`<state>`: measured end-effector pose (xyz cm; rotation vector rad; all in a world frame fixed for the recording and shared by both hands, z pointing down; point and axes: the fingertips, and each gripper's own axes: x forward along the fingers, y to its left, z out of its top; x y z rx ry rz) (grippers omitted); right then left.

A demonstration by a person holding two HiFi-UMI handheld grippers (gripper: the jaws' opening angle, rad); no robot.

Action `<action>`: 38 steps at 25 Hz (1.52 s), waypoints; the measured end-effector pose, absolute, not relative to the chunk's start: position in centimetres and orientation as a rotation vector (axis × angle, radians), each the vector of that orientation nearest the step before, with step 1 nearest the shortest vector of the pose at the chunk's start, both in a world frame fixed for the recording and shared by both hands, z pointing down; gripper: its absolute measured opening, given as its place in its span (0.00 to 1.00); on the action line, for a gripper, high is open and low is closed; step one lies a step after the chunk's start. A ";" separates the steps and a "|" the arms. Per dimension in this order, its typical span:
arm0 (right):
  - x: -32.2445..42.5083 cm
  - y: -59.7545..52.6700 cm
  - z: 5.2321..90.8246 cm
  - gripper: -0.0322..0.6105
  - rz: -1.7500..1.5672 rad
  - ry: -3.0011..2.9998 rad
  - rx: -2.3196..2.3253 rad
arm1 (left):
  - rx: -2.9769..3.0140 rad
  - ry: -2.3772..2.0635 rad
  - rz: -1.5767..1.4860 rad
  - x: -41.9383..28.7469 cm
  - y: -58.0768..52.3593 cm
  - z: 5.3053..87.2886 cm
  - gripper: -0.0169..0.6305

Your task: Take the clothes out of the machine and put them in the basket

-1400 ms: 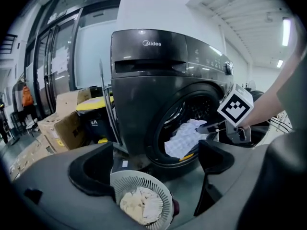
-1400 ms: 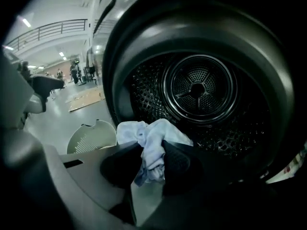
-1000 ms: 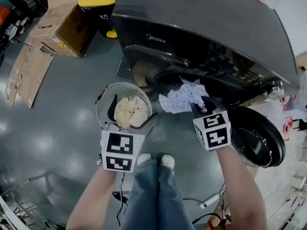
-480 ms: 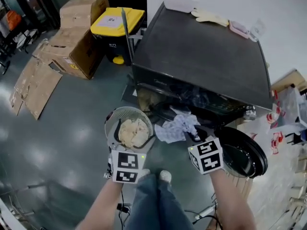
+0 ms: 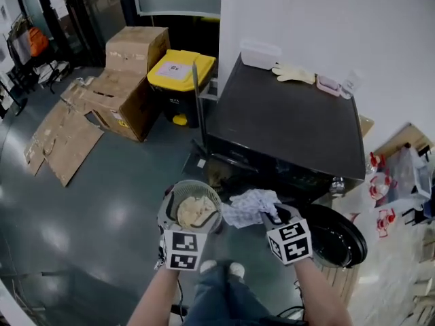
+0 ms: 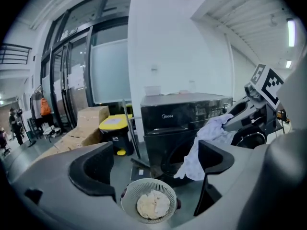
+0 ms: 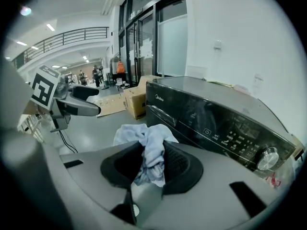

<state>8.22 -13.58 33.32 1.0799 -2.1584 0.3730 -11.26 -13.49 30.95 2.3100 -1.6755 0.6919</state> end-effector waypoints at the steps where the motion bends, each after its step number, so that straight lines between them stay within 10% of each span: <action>1: 8.0 -13.2 32.8 0.21 0.377 -2.163 1.078 | 2.308 -1.679 0.696 -11.5 -13.1 30.4 0.88; 38: -6.4 -14.9 19.4 0.20 0.403 -2.553 0.936 | 2.080 -2.141 0.502 -26.0 -8.6 17.5 0.83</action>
